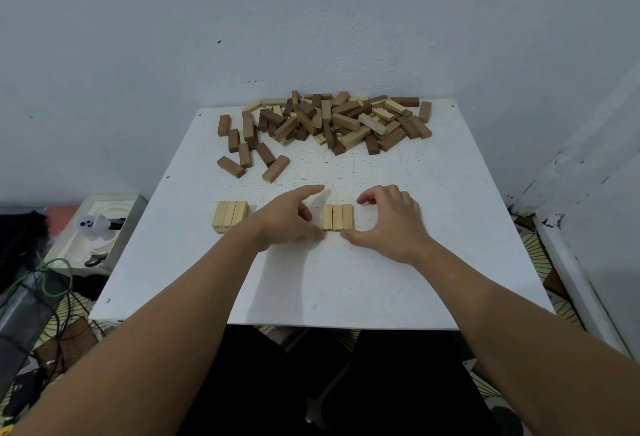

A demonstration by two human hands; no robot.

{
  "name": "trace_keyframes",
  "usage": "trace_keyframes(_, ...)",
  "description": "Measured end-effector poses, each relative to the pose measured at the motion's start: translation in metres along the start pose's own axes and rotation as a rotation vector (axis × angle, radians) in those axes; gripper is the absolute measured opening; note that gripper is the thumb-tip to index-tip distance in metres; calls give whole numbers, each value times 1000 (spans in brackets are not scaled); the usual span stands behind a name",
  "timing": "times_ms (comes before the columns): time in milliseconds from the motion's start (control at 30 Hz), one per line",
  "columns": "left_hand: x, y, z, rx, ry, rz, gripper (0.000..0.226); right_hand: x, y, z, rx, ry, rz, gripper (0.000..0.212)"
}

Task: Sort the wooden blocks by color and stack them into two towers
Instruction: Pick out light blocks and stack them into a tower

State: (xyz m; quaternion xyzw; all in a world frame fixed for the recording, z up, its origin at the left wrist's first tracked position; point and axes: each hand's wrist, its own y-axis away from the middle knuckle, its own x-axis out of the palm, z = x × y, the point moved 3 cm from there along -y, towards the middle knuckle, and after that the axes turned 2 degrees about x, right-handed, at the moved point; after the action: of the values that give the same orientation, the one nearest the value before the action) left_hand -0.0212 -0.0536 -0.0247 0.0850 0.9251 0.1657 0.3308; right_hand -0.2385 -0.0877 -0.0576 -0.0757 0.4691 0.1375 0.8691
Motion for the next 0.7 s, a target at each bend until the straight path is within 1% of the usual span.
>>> trace_keyframes(33,-2,0,1,-1,5,-1,75,1,1,-1,-11,-8,-2,56)
trace_keyframes(100,-1,-1,2,20,-1,-31,53,1,1,-2,-27,-53,-10,39)
trace_keyframes(167,2,-1,3,33,5,-67,36,0,2,-2,-34,-80,-22,34)
trace_keyframes(233,4,-1,4,41,14,-100,28,0,2,-2,-39,-81,-25,35)
trace_keyframes(300,4,0,5,52,5,-153,30,-1,2,0,-47,-62,-21,39)
trace_keyframes(367,3,1,7,56,-12,-197,40,-2,3,1,-49,-44,-6,46)
trace_keyframes(500,6,2,-1,91,-84,-178,53,-1,3,-1,-57,-10,24,63)
trace_keyframes(633,8,1,-6,103,-136,-173,65,1,2,-1,-73,9,9,63)
trace_keyframes(700,9,1,-6,91,-143,-151,60,2,2,-2,-76,15,13,64)
